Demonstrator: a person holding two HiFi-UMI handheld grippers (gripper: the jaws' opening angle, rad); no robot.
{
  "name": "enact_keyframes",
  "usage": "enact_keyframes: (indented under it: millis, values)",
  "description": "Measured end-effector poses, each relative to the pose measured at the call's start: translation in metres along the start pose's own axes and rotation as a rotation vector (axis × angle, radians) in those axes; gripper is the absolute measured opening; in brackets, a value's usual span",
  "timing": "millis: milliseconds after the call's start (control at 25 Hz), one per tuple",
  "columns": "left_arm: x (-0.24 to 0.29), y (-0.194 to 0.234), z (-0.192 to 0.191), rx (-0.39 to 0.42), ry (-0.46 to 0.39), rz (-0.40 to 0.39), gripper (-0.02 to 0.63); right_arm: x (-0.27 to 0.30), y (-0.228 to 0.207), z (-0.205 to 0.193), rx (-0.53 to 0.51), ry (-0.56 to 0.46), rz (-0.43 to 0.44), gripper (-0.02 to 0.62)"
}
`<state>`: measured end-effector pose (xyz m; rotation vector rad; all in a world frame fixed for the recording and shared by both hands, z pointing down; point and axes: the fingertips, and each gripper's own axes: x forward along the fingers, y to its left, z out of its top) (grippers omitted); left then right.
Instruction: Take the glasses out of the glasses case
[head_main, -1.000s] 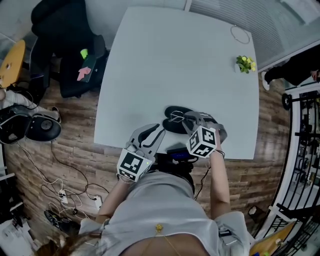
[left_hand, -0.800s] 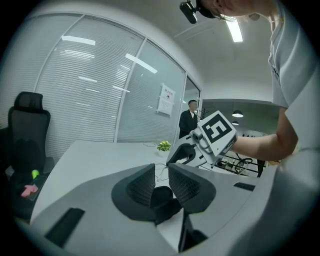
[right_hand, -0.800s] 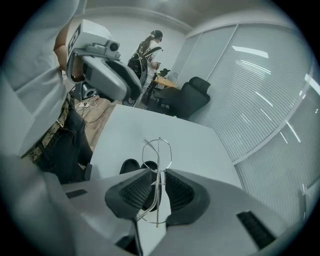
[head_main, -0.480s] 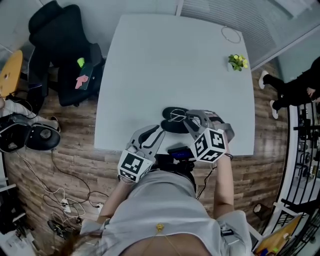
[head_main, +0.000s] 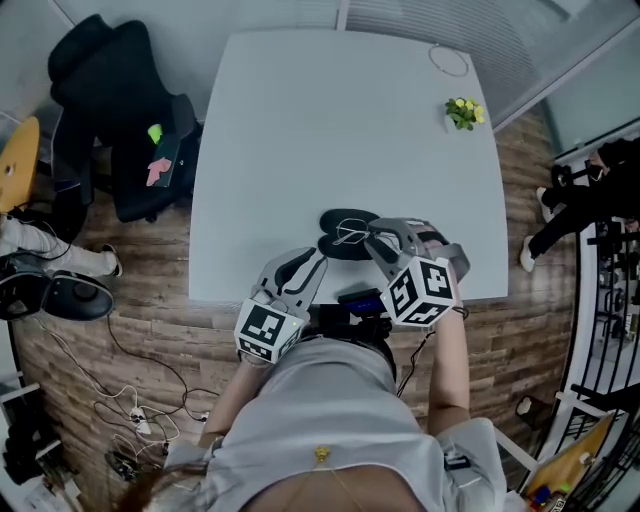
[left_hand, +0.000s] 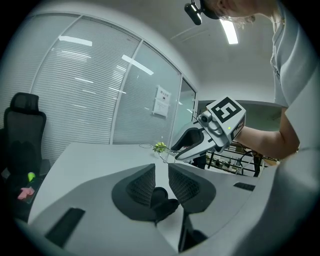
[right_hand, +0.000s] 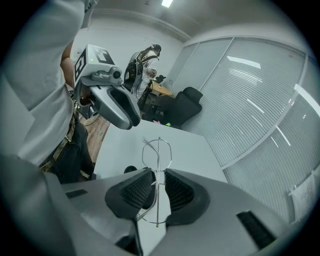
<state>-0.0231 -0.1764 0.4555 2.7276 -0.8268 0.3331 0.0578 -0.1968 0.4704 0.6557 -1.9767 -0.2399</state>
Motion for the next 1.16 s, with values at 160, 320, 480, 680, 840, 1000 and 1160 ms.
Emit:
enact_keyframes:
  millis: [160, 320, 480, 680, 840, 1000, 1160]
  values:
    - [0.0006, -0.0021, 0.0002, 0.002, 0.002, -0.001, 0.098, -0.0015, 0.0022, -0.0017, -0.001, 0.003, 0.004, 0.092]
    - [0.0011, -0.0021, 0.0007, 0.007, 0.003, 0.000, 0.097, -0.0015, 0.0031, -0.0023, -0.006, 0.006, 0.005, 0.091]
    - [0.0000, -0.0039, 0.0000, 0.009, 0.004, 0.004, 0.094, -0.0031, 0.0045, -0.0021, -0.006, -0.005, -0.001, 0.091]
    - [-0.0005, -0.0040, 0.0018, 0.012, 0.004, 0.006, 0.091, -0.0030, 0.0047, -0.0009, -0.004, -0.013, -0.001, 0.091]
    - [-0.0015, -0.0056, 0.0025, 0.013, 0.002, 0.007, 0.091, -0.0034, 0.0068, -0.0010, -0.004, -0.010, 0.001, 0.091]
    - [-0.0017, -0.0073, 0.0029, 0.015, 0.000, 0.006, 0.091, -0.0033, 0.0075, -0.0018, -0.002, -0.010, 0.004, 0.091]
    - [0.0012, -0.0079, 0.0025, 0.015, 0.001, 0.002, 0.091, -0.0029, 0.0049, -0.0053, -0.003, -0.006, -0.004, 0.091]
